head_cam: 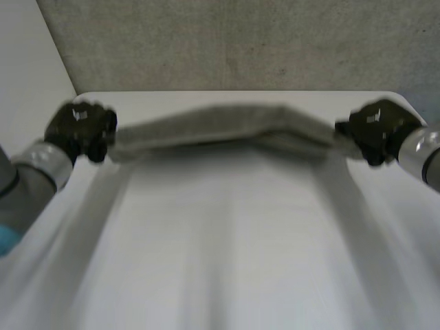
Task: Fold the towel.
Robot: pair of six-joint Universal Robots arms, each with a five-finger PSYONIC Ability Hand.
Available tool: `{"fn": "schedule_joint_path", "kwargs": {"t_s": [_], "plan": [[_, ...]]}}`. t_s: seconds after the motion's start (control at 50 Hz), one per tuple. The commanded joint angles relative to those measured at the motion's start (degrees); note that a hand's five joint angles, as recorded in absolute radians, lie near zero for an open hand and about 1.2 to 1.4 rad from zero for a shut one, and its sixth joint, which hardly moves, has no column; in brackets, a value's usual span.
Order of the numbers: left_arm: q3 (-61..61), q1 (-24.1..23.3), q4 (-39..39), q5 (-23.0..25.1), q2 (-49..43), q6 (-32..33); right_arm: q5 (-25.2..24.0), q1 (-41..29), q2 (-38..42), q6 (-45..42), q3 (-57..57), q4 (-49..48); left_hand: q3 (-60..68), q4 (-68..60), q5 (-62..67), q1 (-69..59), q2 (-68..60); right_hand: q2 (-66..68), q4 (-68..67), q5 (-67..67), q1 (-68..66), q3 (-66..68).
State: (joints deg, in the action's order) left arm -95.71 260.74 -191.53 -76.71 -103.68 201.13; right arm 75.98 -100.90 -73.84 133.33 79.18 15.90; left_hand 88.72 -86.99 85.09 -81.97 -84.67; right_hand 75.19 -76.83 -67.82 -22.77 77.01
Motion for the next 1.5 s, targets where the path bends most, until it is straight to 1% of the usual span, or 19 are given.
{"fn": "schedule_joint_path", "kwargs": {"t_s": [0.02,0.1,0.12,0.16,0.2,0.34,0.4,0.44,0.48,0.6,0.66,0.7,0.82,0.94,0.98,1.14,1.32,1.48,1.5], "plan": [[-13.54,3.73,-0.08,4.38,5.42,7.96,-0.57,3.69,-7.11,-4.13,11.7,0.62,-8.72,6.99,-15.09,1.97,4.67,4.81,-3.17,-2.18,-57.23,2.99],[-17.31,7.4,0.63,5.69,13.21,7.87,-3.28,6.31,-15.34,-3.95,15.12,0.88,-8.72,6.99,-15.09,1.97,4.67,4.81,-3.17,-2.18,-57.23,2.99],[-17.32,7.42,0.63,5.7,13.24,7.87,-3.29,6.32,-15.37,-3.95,15.12,0.89,-8.72,6.99,-15.09,1.97,4.67,4.81,-3.17,-2.18,-57.23,2.99],[-18.37,9.17,1.76,6.83,18.75,7.87,-6.0,8.6,-20.54,-4.13,15.65,2.89,-8.72,6.99,-15.09,1.97,4.67,4.81,-3.17,-2.18,-57.23,2.99],[-18.55,9.7,2.21,7.62,20.69,7.87,-7.41,9.74,-22.13,-4.3,15.57,4.73,-8.72,6.99,-15.09,1.97,4.67,4.81,-3.17,-2.18,-57.23,2.99],[-18.38,10.05,3.79,10.09,21.5,7.78,-11.64,12.57,-21.7,-4.65,14.07,10.11,-8.72,6.99,-15.09,1.97,4.67,4.81,-3.17,-2.18,-57.23,2.99],[-18.38,9.62,3.44,10.09,18.71,7.78,-12.34,12.65,-17.68,-4.65,13.28,9.94,-8.72,6.99,-15.09,1.97,4.67,4.81,-3.17,-2.18,-57.23,2.99],[-17.67,8.82,3.44,10.09,15.7,7.7,-11.91,12.3,-14.85,-4.65,12.31,10.03,-8.72,6.99,-15.09,1.97,4.67,4.81,-3.17,-2.18,-57.23,2.99],[-15.05,5.94,3.44,9.48,10.28,7.78,-11.29,12.3,-9.34,-4.48,9.78,10.03,-8.72,6.99,-15.09,1.97,4.67,4.81,-3.17,-2.18,-57.23,2.99],[-9.32,2.85,3.35,8.33,2.08,8.05,-10.24,11.51,-2.01,-3.6,6.16,10.03,-8.72,6.99,-15.09,1.97,4.67,4.81,-3.17,-2.18,-57.23,2.99],[-5.37,2.41,3.44,5.96,-2.76,7.87,-8.92,9.23,2.03,-2.72,3.17,9.5,-8.72,6.99,-15.09,1.97,4.67,4.81,-3.17,-2.18,-57.23,2.99],[-1.34,2.06,3.35,3.51,-7.48,7.78,-6.38,7.48,5.96,-0.97,0.2,8.89,-8.72,6.99,-15.09,1.97,4.67,4.81,-3.17,-2.18,-57.23,2.99],[5.36,0.47,3.44,1.48,-14.18,7.7,-3.91,5.71,10.82,1.06,-3.07,7.13,-8.72,6.99,-15.09,1.97,4.67,4.81,-3.17,-2.18,-57.23,2.99],[11.68,-1.46,3.35,0.77,-20.69,7.7,-3.29,4.74,15.21,5.19,-6.58,1.77,-8.72,6.99,-15.09,1.97,4.67,4.81,-3.17,-2.18,-57.23,2.99],[15.53,-2.6,3.26,-0.8,-23.84,7.78,-1.98,4.22,17.22,7.29,-8.42,-1.3,-8.72,6.99,-15.09,1.97,4.67,4.81,-3.17,-2.18,-57.23,2.99],[23.89,-3.13,3.0,-5.99,-29.99,8.05,2.5,2.11,22.94,7.91,-13.78,-4.91,-8.72,6.99,-15.09,1.97,4.67,4.81,-3.17,-2.18,-57.23,2.99],[27.15,-3.13,-0.6,-6.17,-32.47,8.57,3.39,1.32,26.37,8.27,-16.16,-7.2,-8.72,6.99,-15.09,1.97,4.67,4.81,-3.17,-2.18,-57.23,2.99],[29.53,-3.48,-4.03,-6.61,-34.84,10.24,6.64,0.26,27.96,8.27,-16.52,-12.65,-11.22,9.49,-17.59,4.47,7.17,4.81,-3.17,-2.18,-57.23,2.99],[30.13,-3.83,-4.03,-6.52,-35.45,10.42,7.16,0.0,28.39,8.27,-16.69,-13.35,-14.72,12.99,-21.09,7.97,10.67,4.81,-3.17,-2.18,-57.23,2.99]]}}
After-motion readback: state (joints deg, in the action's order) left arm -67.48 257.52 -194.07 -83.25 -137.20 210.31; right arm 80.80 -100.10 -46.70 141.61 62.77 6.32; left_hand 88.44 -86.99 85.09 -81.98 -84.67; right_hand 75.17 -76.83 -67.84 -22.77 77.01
